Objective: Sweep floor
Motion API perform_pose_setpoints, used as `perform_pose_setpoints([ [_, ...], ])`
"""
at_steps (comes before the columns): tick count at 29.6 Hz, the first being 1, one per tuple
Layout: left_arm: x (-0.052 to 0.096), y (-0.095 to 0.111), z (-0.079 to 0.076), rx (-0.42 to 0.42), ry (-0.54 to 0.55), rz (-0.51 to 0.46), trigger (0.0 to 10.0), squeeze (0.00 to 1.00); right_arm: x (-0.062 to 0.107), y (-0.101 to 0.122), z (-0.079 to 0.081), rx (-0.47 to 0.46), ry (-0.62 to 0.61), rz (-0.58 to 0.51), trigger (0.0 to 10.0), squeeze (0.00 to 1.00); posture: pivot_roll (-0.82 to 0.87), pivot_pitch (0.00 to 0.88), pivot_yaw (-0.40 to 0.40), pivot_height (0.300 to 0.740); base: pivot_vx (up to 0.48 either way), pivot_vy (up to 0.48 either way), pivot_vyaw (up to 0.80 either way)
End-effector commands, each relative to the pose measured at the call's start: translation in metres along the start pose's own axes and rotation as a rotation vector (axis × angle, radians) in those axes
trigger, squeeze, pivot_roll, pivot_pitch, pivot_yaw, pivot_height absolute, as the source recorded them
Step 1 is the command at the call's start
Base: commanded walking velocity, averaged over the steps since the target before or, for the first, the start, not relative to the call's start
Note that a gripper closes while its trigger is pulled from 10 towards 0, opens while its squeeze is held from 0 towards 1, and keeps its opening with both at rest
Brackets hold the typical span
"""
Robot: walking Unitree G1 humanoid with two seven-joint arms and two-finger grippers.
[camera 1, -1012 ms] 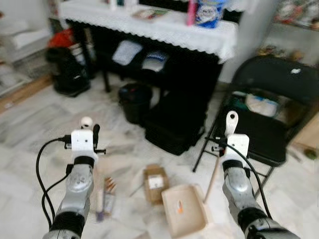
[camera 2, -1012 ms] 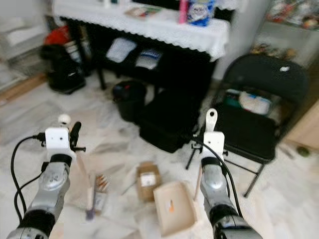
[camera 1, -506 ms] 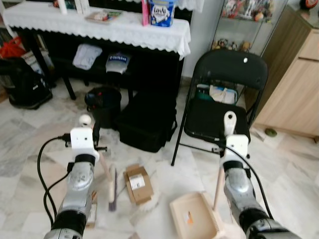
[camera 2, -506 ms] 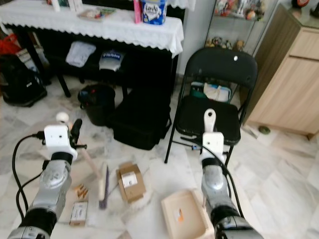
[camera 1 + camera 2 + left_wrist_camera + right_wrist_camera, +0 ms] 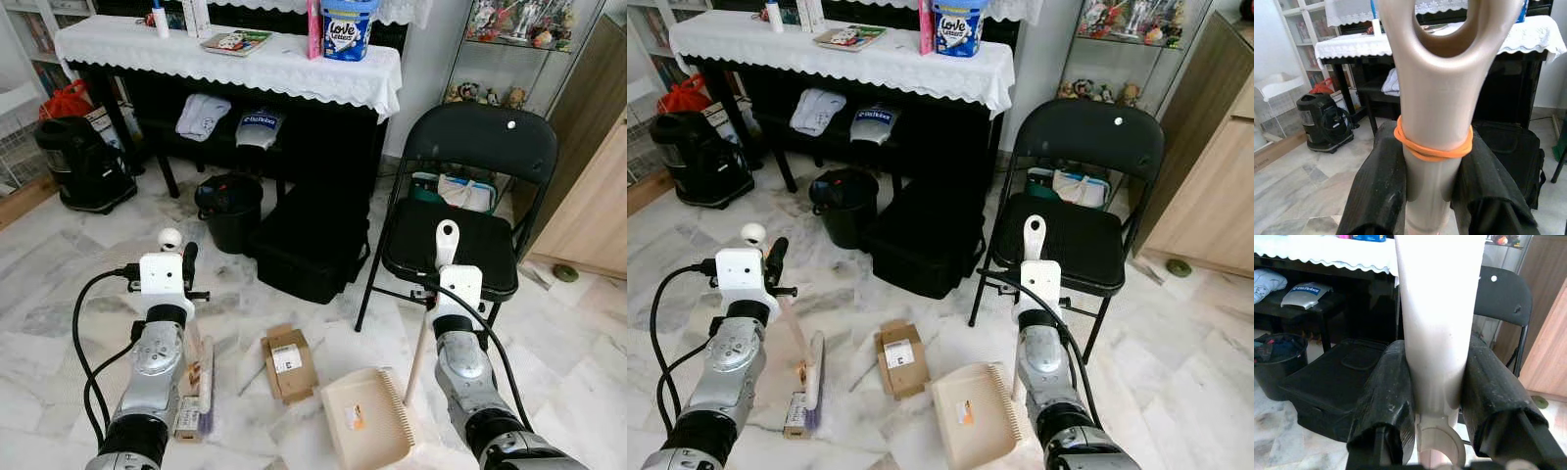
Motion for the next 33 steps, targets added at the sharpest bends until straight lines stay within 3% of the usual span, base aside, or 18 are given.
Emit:
perform_pose_setpoints([
  [1, -0.0031, 0.0085, -0.0023, 0.001, -0.012, -0.035, 10.0, 0.00, -0.0054, 0.0102, -0.0016, -0.008, -0.008, -0.037, 10.0, 0.00, 0.04, 0.000, -0.008, 0.740, 0.000, 0.000, 0.00],
  [9, -0.0036, 0.0090, -0.0024, 0.002, -0.015, -0.035, 10.0, 0.00, -0.0062, 0.0113, -0.0009, -0.008, -0.006, -0.039, 10.0, 0.00, 0.04, 0.000, -0.005, 0.740, 0.090, 0.000, 0.00],
  [33, -0.0040, 0.0094, -0.0027, 0.005, -0.020, -0.035, 10.0, 0.00, -0.0066, 0.0114, -0.0003, -0.008, -0.008, -0.036, 10.0, 0.00, 0.04, 0.000, -0.008, 0.740, 0.258, 0.000, 0.00],
])
Point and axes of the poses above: a point about 5 cm out from each wrist's last joint towards the gripper, its own x axis pointing back from the gripper into the wrist, its own y axis along the axis of the wrist's last joint, z = x × y, the point moved 3 cm from there along -x, pointing out of the wrist towards the gripper, and after that the axes turned 9 degrees about x, right-handed, at the moved point
